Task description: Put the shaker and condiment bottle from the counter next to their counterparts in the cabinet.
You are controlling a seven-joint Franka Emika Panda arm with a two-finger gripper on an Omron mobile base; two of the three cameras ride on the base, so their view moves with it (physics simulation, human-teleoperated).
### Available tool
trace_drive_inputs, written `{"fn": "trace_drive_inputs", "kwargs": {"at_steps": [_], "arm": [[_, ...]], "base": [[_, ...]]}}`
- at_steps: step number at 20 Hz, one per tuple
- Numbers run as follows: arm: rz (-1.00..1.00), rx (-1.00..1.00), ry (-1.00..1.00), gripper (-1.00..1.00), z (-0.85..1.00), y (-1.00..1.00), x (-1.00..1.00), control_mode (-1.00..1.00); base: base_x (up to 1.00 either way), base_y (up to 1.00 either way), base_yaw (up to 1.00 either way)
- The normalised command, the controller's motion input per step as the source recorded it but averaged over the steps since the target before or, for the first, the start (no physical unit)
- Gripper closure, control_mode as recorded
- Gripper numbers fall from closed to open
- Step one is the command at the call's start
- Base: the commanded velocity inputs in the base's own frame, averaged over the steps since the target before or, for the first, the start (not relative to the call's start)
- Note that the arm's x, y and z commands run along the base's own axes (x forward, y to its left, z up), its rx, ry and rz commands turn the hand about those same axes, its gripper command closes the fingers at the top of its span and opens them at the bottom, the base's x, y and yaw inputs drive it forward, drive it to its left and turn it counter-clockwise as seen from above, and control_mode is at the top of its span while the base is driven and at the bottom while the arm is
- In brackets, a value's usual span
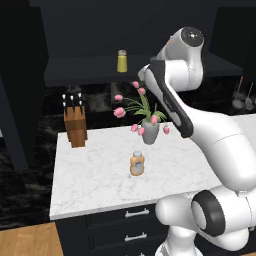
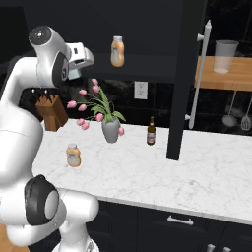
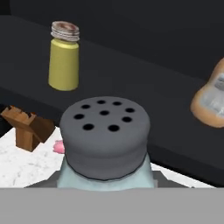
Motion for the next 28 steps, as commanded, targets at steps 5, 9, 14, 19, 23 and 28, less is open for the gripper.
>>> {"fn": "trace_drive_inputs", "kwargs": {"at_steps": [5, 9, 14, 19, 23, 28], "arm": [[0.01, 0.09, 0.04, 1.00, 0.01, -0.07, 0.26, -1.00], [0.02, 0.19, 0.00, 1.00, -0.01, -0.03, 0.00, -1.00], [0.05, 0.08, 0.01, 1.00, -0.06, 0.01, 0.01, -1.00], [0.00, 0.13, -0.10, 1.00, 0.00, 0.00, 0.12, -1.00], [0.00, 0.05, -0.04, 1.00, 0.00, 0.16, 0.38, -1.00], [0.00, 0.07, 0.06, 1.00, -0.01, 0.38, 0.36, -1.00]], "base": [[0.00, 0.00, 0.00], [0.00, 0.00, 0.00], [0.00, 0.00, 0.00], [0.00, 0.00, 0.00], [0.00, 0.00, 0.00], [0.00, 0.00, 0.00]]}}
